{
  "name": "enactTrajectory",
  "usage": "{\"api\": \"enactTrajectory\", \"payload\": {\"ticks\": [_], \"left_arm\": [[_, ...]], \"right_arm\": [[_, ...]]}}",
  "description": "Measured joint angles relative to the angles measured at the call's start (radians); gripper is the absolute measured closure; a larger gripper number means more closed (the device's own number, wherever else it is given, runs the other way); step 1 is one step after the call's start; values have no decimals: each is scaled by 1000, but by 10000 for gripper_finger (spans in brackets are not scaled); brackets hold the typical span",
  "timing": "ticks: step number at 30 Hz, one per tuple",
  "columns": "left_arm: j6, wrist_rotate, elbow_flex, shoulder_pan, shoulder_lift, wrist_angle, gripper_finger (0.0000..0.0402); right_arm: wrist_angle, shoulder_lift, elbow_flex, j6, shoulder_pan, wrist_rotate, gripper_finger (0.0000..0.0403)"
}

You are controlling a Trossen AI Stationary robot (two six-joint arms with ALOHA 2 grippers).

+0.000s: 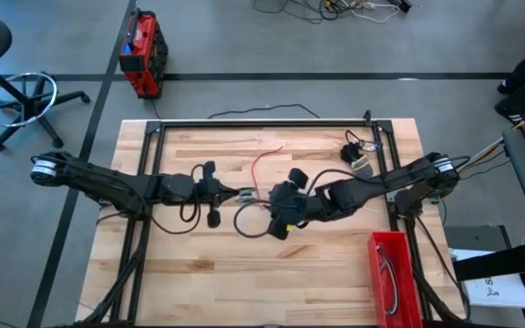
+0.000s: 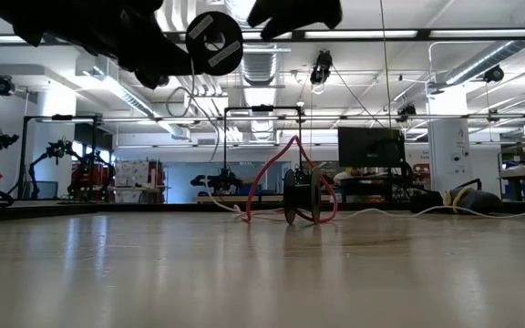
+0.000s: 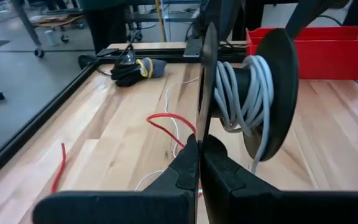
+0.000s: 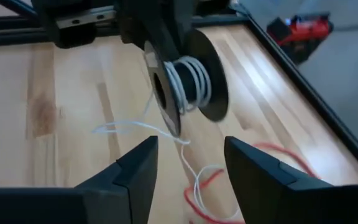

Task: Coil cords
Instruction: Coil the white wire onto the spool

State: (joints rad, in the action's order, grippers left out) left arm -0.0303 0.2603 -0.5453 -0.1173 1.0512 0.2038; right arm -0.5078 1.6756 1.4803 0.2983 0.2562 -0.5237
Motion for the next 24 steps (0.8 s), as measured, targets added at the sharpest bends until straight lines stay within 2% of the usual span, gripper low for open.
{"api": "enactTrajectory", "payload": {"ticks": [5, 7, 13, 16, 21, 24], "left_arm": [[13, -16, 0, 0, -7, -5, 401], [14, -17, 0, 0, -7, -6, 401], [18, -17, 0, 0, -7, -5, 401], [18, -17, 0, 0, -7, -6, 401], [21, -20, 0, -2, -14, -14, 401], [37, -33, 2, -3, -31, -25, 401]], "right_arm": [[82, 20, -12, -98, -8, 12, 234], [114, 30, -12, -131, -9, 48, 238], [214, 62, -13, -175, -17, 63, 261], [245, 74, -13, -187, -24, 60, 290], [267, 75, -13, -190, -43, 145, 383], [268, 75, -13, -179, -54, 160, 393]]}}
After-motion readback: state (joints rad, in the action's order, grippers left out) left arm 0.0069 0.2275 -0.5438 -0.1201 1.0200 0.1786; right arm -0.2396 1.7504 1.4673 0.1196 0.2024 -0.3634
